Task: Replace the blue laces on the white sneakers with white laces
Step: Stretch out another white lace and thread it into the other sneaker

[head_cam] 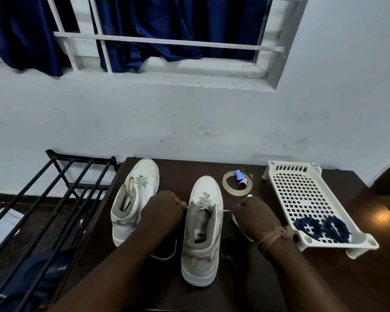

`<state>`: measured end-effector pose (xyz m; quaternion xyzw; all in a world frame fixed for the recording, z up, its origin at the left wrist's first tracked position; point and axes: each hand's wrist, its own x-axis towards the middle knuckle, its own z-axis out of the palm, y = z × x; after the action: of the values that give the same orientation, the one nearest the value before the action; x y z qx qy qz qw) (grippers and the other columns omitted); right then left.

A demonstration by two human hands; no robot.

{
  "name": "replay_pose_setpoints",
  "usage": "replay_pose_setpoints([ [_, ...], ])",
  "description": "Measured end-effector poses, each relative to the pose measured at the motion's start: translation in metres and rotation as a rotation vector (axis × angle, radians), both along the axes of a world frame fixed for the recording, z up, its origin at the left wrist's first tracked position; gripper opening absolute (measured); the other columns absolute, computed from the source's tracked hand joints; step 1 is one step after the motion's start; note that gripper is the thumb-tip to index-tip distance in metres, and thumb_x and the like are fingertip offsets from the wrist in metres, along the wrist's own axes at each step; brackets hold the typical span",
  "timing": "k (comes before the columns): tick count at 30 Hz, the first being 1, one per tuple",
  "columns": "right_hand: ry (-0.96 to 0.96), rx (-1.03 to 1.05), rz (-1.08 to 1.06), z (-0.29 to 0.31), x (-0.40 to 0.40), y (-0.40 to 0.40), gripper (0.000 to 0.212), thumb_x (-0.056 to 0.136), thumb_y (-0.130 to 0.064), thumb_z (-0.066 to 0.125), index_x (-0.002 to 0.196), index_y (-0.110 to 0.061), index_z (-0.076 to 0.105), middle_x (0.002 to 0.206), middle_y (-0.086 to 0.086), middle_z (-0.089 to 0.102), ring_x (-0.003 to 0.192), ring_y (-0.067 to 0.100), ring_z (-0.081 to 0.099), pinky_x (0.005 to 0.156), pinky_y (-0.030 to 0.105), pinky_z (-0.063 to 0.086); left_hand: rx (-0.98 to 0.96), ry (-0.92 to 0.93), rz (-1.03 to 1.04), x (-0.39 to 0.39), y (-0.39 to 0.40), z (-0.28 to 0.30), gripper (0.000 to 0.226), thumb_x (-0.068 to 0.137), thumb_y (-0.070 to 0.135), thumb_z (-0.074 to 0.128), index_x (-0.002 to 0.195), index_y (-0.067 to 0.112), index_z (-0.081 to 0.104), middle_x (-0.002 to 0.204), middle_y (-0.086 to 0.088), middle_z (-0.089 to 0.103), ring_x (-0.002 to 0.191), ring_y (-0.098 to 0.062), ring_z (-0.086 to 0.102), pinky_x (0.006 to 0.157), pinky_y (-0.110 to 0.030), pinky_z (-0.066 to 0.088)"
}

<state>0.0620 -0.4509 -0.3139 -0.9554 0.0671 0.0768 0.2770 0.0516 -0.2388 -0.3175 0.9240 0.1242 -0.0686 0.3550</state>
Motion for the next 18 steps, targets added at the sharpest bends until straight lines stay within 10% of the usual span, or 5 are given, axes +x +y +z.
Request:
replay_pose_setpoints([
  [5, -0.188, 0.129, -0.037, 0.005, -0.004, 0.012, 0.018, 0.092, -0.031, 0.059, 0.088, -0.014, 0.055, 0.082, -0.001, 0.062, 0.08, 0.02, 0.058, 0.061, 0.026, 0.037, 0.025, -0.11, 0.026, 0.0, 0.0, 0.004, 0.029, 0.079, 0.058, 0.049, 0.092, 0.039, 0.066, 0.102, 0.01, 0.066, 0.101, -0.017, 0.063, 0.093, -0.044, 0.052],
  [10, -0.381, 0.298, -0.012, 0.011, -0.005, 0.019, 0.056, 0.087, -0.016, 0.058, 0.139, -0.017, 0.037, 0.125, 0.003, 0.056, 0.11, 0.02, 0.059, 0.09, 0.038, 0.05, -0.061, -0.118, -0.02, -0.008, -0.01, 0.014, 0.033, 0.083, 0.06, 0.066, 0.08, 0.028, 0.069, 0.079, 0.012, 0.07, 0.076, -0.001, 0.064, 0.071, -0.026, 0.049],
  [18, -0.541, 0.298, 0.207, 0.012, -0.009, 0.035, 0.023, 0.093, -0.004, 0.057, 0.096, -0.024, 0.068, 0.082, -0.012, 0.07, 0.08, 0.001, 0.066, 0.076, 0.021, 0.051, -0.627, 0.245, 0.082, -0.006, 0.0, 0.01, 0.028, 0.089, 0.028, 0.074, 0.083, 0.001, 0.073, 0.081, -0.024, 0.07, 0.073, -0.032, 0.065, 0.075, -0.045, 0.058],
])
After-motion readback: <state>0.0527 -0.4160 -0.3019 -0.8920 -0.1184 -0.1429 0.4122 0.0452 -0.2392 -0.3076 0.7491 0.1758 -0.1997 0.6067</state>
